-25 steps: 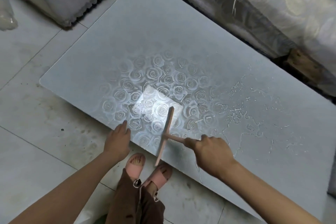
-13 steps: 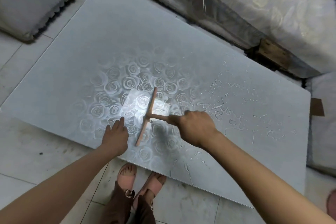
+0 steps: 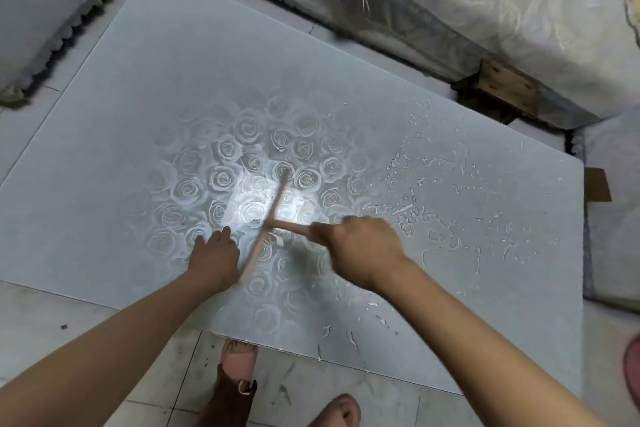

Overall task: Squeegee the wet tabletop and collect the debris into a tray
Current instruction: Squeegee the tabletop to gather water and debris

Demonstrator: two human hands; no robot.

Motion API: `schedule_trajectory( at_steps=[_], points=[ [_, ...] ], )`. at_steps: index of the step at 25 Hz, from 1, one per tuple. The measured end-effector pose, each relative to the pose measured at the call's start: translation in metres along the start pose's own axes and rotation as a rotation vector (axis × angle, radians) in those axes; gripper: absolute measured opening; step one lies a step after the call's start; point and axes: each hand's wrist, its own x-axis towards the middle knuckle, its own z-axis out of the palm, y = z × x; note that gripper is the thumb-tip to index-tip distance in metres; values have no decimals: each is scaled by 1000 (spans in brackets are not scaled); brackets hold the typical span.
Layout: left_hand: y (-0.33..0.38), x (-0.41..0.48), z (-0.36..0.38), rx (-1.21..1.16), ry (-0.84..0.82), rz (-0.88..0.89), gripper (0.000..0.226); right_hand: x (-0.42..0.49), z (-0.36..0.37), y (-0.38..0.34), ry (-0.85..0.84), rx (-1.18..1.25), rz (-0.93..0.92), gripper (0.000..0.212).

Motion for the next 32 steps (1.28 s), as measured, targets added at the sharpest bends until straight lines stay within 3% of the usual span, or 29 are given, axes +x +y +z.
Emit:
schedule_trajectory(
  at_steps=[4, 10, 15, 19, 24, 29, 32],
  points=[
    [-5, 9, -4, 8, 26, -9, 45, 29, 16, -3, -40, 36, -32, 31],
    [2, 7, -8, 36, -19, -42, 35, -46, 29, 87, -115, 72, 327, 33],
    [17, 11, -24, 86, -39, -87, 35, -15, 12, 59, 56, 3, 118, 35],
    [33, 15, -39, 102, 27, -119, 33, 6, 22, 47, 6, -3, 48, 32],
    [69, 20, -66, 106, 38, -146, 35, -52, 42, 124, -63, 29, 142, 30],
    [139, 40, -100, 90, 73, -180, 39, -54, 17, 236, 43, 255, 98, 36],
    [181, 56, -122, 74, 104, -202, 39, -38, 5, 314, 77, 177, 94, 40]
  ],
)
